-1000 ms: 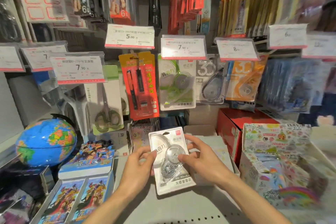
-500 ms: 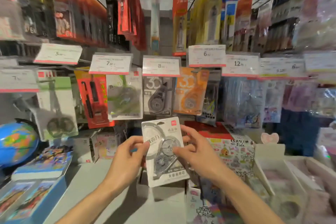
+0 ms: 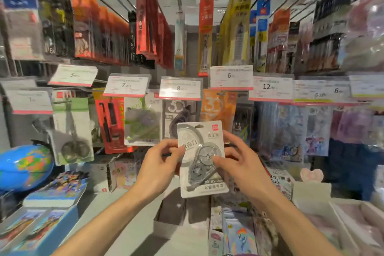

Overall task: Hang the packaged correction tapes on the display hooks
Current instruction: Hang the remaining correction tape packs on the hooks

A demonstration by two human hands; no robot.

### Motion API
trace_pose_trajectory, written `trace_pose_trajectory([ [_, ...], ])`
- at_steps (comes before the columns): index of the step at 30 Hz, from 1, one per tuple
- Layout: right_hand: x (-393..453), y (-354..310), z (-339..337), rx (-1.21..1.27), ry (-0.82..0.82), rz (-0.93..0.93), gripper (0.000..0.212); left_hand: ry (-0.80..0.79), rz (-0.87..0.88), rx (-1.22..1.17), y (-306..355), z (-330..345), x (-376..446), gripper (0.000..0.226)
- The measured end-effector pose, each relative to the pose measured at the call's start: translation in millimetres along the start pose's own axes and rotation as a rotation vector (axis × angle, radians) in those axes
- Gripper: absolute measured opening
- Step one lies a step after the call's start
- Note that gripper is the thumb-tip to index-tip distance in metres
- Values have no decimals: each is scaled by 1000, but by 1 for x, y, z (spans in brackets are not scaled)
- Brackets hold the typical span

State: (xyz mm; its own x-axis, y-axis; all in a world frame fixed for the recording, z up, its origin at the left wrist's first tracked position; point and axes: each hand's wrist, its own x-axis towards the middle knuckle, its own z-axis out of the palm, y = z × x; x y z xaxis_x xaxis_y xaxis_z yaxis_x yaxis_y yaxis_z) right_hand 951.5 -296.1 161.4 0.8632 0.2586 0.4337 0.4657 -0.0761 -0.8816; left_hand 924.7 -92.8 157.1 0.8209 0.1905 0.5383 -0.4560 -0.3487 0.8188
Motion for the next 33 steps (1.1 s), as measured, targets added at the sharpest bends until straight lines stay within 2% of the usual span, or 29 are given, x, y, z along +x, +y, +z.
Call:
trace_pose_trajectory([
  [3, 7, -11, 8, 9, 33, -35, 61, 63, 109, 162, 9, -18, 10, 9],
  [6, 11, -20, 7, 18, 60, -66, 57, 212, 503, 532, 20, -45, 25, 18],
  [8, 13, -23, 6, 17, 69, -82, 56, 253, 760, 722, 28, -62, 37, 20],
  [10, 15, -24, 7, -10, 82, -103, 57, 288, 932, 862, 38, -73, 50, 23],
  [13, 19, -27, 9, -41, 89, -126, 56, 278, 1084, 1025, 52, -81, 68, 29],
  [15, 20, -31, 10, -60, 90, -140, 56, 248, 1118, 1109, 58, -82, 75, 30],
  [18, 20, -34, 10, -79, 103, -142, 56, 195, 1123, 1133, 62, -84, 79, 17],
  [33, 50, -43, 29, -128, 164, -88, 62, 226, 996, 846, 65, -90, 83, 18],
])
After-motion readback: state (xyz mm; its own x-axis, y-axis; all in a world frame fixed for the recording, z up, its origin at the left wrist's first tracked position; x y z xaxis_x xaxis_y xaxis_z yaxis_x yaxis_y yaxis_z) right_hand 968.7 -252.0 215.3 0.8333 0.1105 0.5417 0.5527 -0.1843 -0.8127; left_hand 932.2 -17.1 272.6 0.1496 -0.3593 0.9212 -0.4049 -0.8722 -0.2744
